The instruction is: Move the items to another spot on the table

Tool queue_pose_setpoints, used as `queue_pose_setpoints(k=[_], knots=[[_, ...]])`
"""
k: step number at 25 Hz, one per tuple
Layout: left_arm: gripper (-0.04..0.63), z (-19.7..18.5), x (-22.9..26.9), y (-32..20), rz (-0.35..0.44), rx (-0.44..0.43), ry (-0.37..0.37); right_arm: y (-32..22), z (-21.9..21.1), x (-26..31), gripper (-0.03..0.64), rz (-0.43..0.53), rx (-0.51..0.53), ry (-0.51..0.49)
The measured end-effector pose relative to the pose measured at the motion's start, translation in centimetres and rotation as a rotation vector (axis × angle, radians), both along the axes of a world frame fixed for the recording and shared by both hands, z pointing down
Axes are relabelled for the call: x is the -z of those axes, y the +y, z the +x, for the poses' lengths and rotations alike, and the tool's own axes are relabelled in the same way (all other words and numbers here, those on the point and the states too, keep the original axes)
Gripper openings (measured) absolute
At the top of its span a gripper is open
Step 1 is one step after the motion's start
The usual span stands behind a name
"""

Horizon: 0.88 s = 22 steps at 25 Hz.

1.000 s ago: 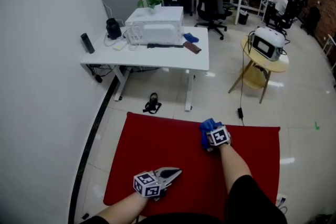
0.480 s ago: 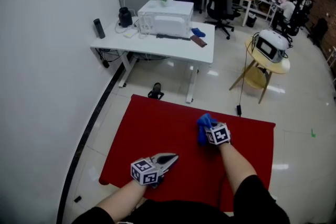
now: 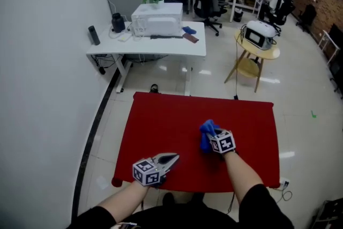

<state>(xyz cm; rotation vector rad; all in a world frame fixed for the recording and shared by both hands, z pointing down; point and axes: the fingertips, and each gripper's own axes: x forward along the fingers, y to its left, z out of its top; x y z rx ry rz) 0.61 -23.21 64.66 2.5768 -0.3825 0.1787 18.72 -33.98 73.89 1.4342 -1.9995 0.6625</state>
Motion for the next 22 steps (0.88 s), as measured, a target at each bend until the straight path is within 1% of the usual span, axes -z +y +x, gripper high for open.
queue_pose_setpoints(k=[3, 7, 9, 11, 16, 18, 22], knots=[[-0.008, 0.0, -0.2, 2.4, -0.011, -0.007, -0.009, 4.0, -0.8, 0.0, 0.118, -0.017, 0.011, 0.0], [-0.008, 0.8, -0.1, 6.2, 0.016, -0.018, -0.038, 9.0, -1.3, 0.6, 0.118, -0.015, 0.042, 0.007], [-0.008, 1.4, 0.1, 8.1, 0.03, -0.002, -0.053, 11.0, -1.3, 1.3, 0.118, -0.002, 0.055, -0.008], [-0.008, 2.0, 0.4, 10.1, 0.028, 0.03, -0.053, 13.3, -1.4, 1.8, 0.118, 0.002, 0.069, -0.035], [-0.008, 3.1, 0.5, 15.2, 0.022, 0.072, -0.065, 19.6, -3.3, 1.0, 0.118, -0.019, 0.17, -0.04], [-0.008, 3.4, 0.7, 16.9, 0.031, 0.061, -0.067, 21.6, -4.0, 0.3, 0.118, -0.04, 0.189, -0.036], [-0.008, 2.7, 0.2, 19.6, 0.026, 0.001, -0.083, 24.1, -6.3, -2.0, 0.118, -0.068, 0.222, -0.009]])
